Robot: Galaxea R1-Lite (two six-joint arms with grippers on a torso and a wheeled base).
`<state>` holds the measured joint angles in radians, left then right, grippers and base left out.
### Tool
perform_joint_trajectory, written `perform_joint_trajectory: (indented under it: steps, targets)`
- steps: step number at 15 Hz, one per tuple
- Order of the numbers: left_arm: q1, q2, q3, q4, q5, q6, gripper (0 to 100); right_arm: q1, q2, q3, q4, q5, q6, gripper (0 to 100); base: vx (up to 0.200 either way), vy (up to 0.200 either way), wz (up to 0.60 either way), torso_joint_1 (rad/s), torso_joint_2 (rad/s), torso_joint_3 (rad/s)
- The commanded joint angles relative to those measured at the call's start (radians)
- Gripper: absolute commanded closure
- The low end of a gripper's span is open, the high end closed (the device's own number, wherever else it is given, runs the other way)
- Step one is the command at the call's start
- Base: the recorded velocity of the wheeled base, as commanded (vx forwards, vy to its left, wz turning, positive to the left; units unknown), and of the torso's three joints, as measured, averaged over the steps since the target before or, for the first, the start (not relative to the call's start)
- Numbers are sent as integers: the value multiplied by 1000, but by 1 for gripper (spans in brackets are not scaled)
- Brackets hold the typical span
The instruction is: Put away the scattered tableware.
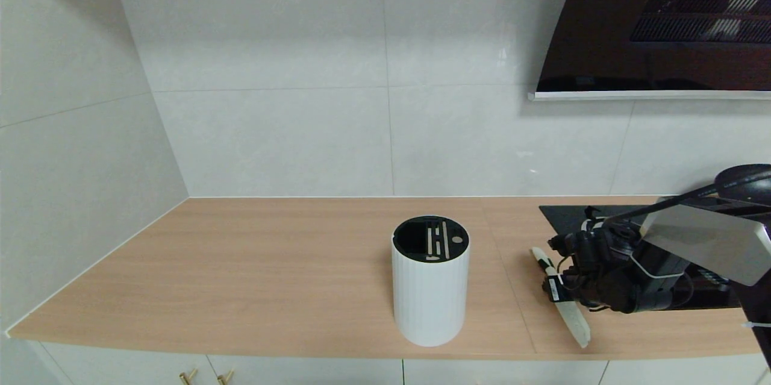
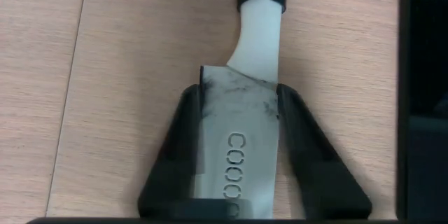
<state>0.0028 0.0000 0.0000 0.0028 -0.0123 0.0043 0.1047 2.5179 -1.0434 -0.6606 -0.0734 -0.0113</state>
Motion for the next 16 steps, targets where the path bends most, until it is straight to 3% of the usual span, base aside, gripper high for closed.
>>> perform_joint_trajectory:
  steps: [1, 7, 12, 14, 15, 16]
  targets:
    - [0, 0, 0, 0, 0, 0, 0, 0, -4, 0, -1, 0, -1, 100, 0, 0, 0, 0, 0, 0]
    - [0, 0, 0, 0, 0, 0, 0, 0, -50, 16, -10, -2, 7, 100, 0, 0, 0, 0, 0, 0]
    - [0, 0, 0, -4, -9, 5, 0, 35, -278, 152, -47, 11, 17, 100, 0, 0, 0, 0, 0, 0]
    - [0, 0, -40, -3, -41, 5, 0, 53, -349, 177, -57, 11, 17, 100, 0, 0, 0, 0, 0, 0]
    - [-4, 8, -164, 43, -132, -40, 0, 81, -444, 194, -54, 11, 50, 100, 0, 0, 0, 0, 0, 0]
    - [-15, 58, -258, 111, -230, -50, 0, 105, -511, 189, -48, 11, 57, 100, 0, 0, 0, 0, 0, 0]
